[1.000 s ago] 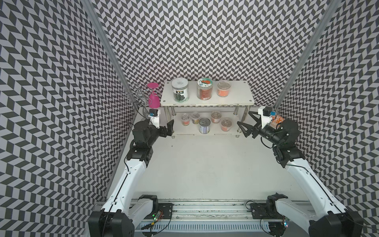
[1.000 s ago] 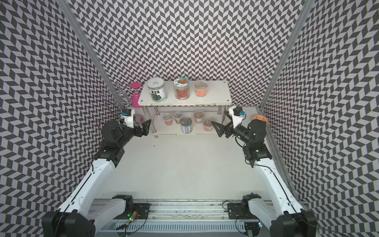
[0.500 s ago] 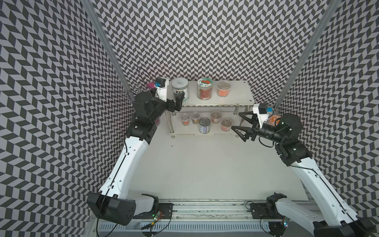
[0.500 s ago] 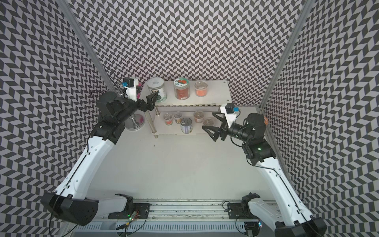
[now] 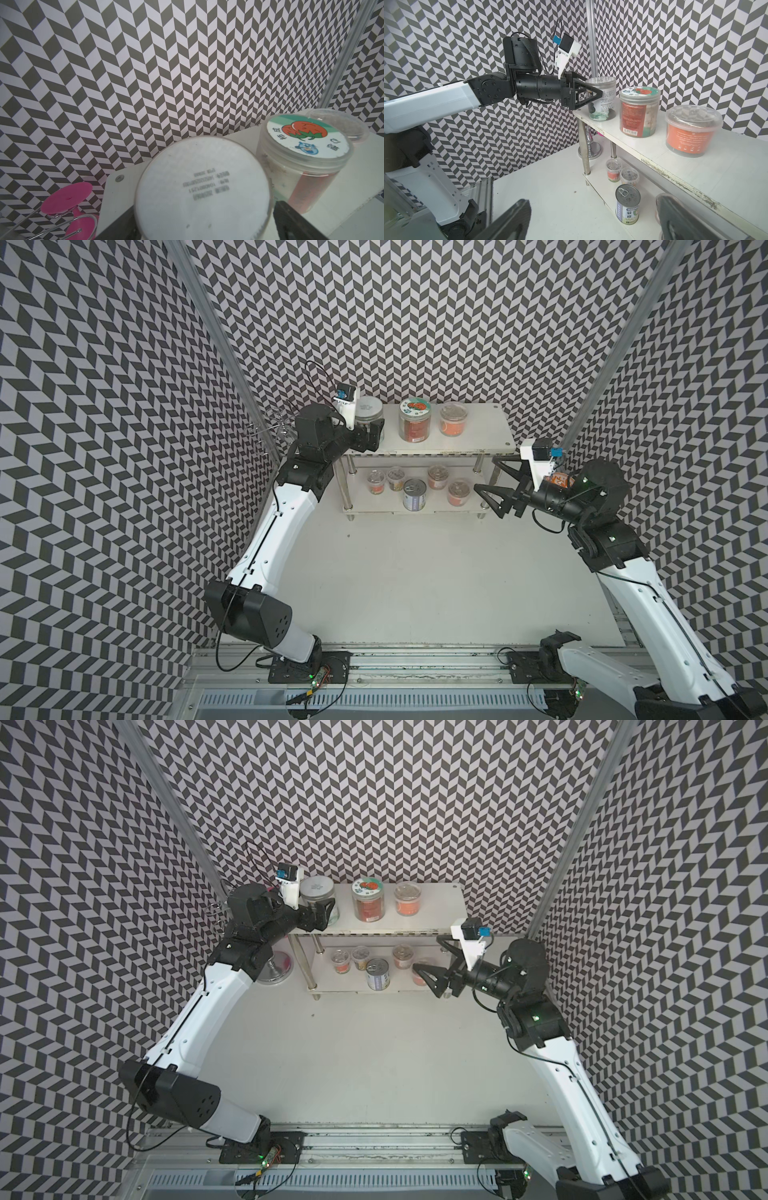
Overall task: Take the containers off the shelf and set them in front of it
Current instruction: 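Pick up a container from the shelf, then place the container at the center of the board.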
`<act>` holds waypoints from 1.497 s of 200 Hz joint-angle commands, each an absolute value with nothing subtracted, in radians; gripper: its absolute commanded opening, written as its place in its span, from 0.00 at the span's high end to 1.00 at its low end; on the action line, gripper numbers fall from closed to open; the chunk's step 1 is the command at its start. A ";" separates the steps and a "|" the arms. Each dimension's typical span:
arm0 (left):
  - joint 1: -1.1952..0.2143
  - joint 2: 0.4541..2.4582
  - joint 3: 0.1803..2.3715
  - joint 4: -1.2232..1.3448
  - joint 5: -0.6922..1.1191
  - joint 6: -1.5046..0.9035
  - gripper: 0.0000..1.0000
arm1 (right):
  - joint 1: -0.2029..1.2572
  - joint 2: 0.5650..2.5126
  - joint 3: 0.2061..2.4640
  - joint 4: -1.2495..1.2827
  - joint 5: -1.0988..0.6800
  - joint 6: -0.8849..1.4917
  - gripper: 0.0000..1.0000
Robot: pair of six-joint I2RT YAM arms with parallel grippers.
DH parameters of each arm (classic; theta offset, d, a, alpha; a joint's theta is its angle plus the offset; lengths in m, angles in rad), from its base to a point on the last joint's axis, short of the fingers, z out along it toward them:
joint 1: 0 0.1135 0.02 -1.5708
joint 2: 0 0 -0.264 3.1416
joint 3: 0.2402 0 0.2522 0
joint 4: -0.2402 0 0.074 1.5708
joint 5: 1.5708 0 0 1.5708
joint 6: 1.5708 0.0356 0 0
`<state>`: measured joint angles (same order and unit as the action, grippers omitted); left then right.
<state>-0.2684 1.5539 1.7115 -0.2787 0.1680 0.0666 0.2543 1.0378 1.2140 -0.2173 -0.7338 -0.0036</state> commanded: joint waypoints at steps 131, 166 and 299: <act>-0.281 1.560 1.803 -0.304 0.157 0.117 0.17 | 0.259 1.040 1.217 -0.198 -0.684 -0.046 0.00; -0.301 1.444 1.750 -0.319 0.164 0.099 0.17 | 0.259 1.040 1.211 -0.177 -0.688 -0.045 0.00; -0.641 0.767 0.591 -0.047 -0.265 -0.263 0.19 | 0.261 1.005 1.071 -0.029 -0.793 -0.027 0.00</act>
<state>-0.6113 0.8211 0.7349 -0.1986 -0.1318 -0.1715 0.2550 1.0309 1.0855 -0.1078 -0.7769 -0.0334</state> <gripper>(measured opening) 0.887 0.995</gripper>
